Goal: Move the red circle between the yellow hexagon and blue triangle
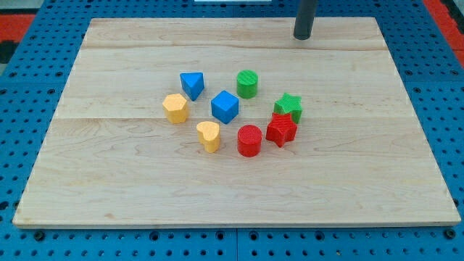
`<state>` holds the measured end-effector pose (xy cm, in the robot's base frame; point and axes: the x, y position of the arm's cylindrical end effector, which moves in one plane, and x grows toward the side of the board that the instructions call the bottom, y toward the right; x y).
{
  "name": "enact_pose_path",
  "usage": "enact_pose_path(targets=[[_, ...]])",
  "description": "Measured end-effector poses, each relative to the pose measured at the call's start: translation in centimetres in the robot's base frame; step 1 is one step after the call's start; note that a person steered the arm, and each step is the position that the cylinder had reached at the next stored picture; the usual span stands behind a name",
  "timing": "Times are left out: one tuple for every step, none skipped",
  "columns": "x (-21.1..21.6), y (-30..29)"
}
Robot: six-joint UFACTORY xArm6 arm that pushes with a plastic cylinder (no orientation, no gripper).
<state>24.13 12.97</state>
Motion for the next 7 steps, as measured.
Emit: enact_pose_path(targets=[[0.0, -0.1], [0.2, -0.1], [4.3, 1.3], [12.3, 2.6], [21.3, 4.9], [24.7, 4.4], [24.6, 0.2]])
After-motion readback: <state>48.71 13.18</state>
